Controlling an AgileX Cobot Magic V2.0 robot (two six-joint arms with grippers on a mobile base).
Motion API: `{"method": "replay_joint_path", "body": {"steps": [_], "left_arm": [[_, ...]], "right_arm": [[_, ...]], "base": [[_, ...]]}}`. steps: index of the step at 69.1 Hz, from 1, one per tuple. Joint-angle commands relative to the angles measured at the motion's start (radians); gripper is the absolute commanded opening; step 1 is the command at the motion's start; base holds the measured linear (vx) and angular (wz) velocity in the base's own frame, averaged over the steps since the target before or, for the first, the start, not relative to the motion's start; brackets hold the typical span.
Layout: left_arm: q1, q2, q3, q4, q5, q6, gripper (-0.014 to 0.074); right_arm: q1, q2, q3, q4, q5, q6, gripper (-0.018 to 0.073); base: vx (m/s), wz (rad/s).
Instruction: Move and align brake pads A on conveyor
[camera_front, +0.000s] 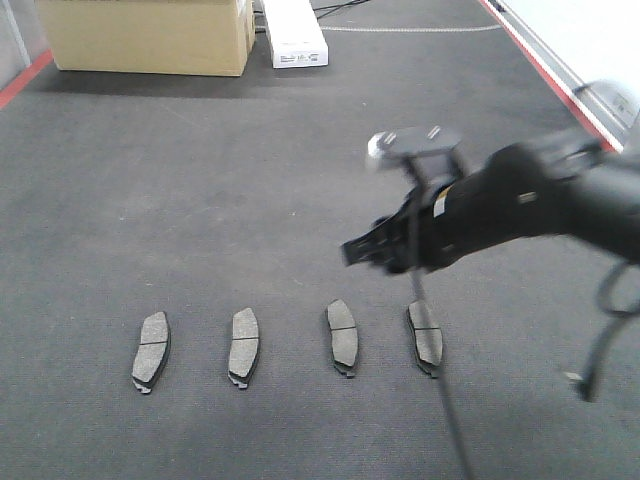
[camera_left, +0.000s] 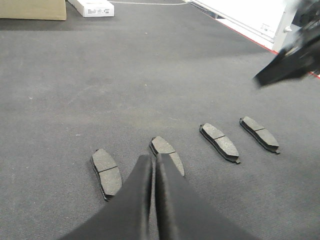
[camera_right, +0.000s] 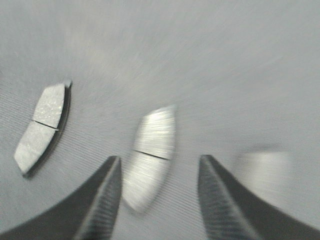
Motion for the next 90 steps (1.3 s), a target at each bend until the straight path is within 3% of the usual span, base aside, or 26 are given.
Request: {"method": "replay_joint_path", "body": {"steps": [1,19,28,61,90], "left_arm": [[-0.005,0.008,-0.025,0.005,-0.067,-0.001,-0.0006],[-0.005,0.008,-0.025,0.005,-0.067,-0.001,-0.0006],[-0.005,0.008,-0.025,0.005,-0.067,-0.001,-0.0006],[-0.005,0.008,-0.025,0.005,-0.067,-0.001,-0.0006],[-0.005,0.008,-0.025,0.005,-0.067,-0.001,-0.0006]], "right_arm": [[-0.006,-0.127,0.003,-0.102,0.001,0.044,0.0207],[-0.006,-0.447,0.318,-0.162,-0.118,0.061,-0.0013],[-0.006,-0.624,0.459,-0.169,-0.182,0.06,-0.0008],[-0.006,-1.265,0.829,-0.198,-0.21,0.056,-0.0006],[-0.006,-1.387,0.874,-0.213,-0.26,0.056,-0.0003]], "base": [[0.0,0.0],[0.0,0.0],[0.0,0.0],[0.0,0.0],[0.0,0.0]]}}
